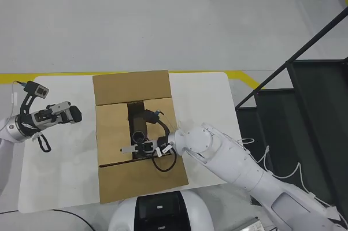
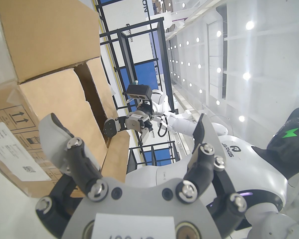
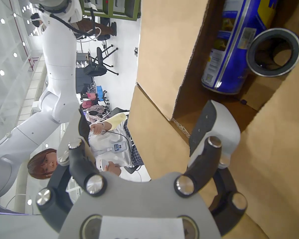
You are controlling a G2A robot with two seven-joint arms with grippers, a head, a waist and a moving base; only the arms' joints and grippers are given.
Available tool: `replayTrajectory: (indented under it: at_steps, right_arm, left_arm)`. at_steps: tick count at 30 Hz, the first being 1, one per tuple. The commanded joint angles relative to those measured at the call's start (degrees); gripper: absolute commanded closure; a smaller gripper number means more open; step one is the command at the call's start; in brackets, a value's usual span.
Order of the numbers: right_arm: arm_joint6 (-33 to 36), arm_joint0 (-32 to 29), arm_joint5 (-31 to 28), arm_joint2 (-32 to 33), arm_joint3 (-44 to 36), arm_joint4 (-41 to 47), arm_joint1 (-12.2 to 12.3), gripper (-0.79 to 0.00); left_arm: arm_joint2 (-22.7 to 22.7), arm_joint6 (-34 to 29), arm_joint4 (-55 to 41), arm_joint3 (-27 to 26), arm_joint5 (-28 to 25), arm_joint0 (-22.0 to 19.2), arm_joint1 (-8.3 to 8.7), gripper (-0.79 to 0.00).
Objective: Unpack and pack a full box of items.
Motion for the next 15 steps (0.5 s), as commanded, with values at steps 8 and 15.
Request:
replayTrajectory:
  at_steps: [8,15]
  right_arm:
    - [3.38,5.9,-5.4,-5.49,7.57,8.08,-4.26,-0.785]
    - [3.97,8.21,-14.07,-6.53,7.04,10.54,-6.34,-0.785]
  left_arm:
    - [-2.5,0.62,-0.6,-1.92,0.97,1.53,0.35,-0.785]
    - [-6.4,1.03,-4.45,-3.28,0.92,3.41,0.69,-0.785]
